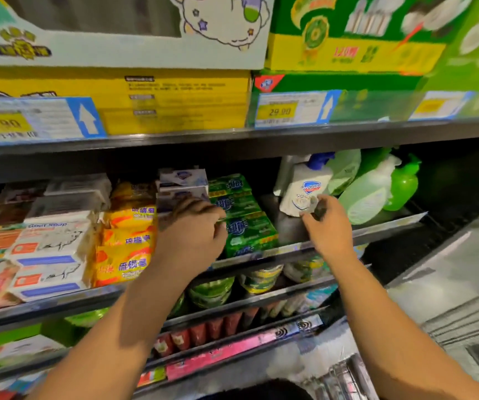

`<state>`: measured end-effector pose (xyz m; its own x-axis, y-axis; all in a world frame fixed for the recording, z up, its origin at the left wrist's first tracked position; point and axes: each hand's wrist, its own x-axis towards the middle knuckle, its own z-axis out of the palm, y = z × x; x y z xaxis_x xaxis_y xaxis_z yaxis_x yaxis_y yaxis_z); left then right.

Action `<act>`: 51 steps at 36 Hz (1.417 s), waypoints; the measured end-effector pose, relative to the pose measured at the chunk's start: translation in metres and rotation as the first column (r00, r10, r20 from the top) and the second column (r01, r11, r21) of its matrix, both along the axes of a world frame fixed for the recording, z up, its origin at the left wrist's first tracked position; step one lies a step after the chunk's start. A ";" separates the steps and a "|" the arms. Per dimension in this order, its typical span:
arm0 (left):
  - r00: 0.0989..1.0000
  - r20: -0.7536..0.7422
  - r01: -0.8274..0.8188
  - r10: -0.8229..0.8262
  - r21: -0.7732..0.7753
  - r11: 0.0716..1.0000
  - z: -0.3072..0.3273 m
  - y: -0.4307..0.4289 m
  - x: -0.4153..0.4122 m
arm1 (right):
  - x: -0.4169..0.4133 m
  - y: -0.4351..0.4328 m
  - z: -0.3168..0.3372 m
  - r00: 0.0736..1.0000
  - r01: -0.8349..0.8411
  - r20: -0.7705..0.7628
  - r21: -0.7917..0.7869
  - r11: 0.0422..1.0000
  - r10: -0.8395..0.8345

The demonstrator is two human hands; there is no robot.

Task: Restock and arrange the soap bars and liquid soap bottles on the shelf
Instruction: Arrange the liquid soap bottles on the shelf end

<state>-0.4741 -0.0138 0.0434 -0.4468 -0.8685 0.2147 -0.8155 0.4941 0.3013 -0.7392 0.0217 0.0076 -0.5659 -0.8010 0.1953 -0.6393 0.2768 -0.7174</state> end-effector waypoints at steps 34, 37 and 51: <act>0.531 -0.757 0.344 0.381 0.604 0.719 -0.017 0.044 -0.182 | -0.085 0.043 0.032 0.444 -0.418 0.805 -0.203 0.886 0.393; 0.375 -0.736 0.438 0.563 0.676 0.592 -0.020 0.046 -0.182 | -0.074 0.049 0.026 0.520 -0.402 0.753 -0.200 0.894 0.402; 0.224 -0.708 0.383 0.670 0.696 0.607 -0.021 0.038 -0.158 | -0.045 0.076 0.035 0.575 -0.167 0.762 -0.248 0.954 0.299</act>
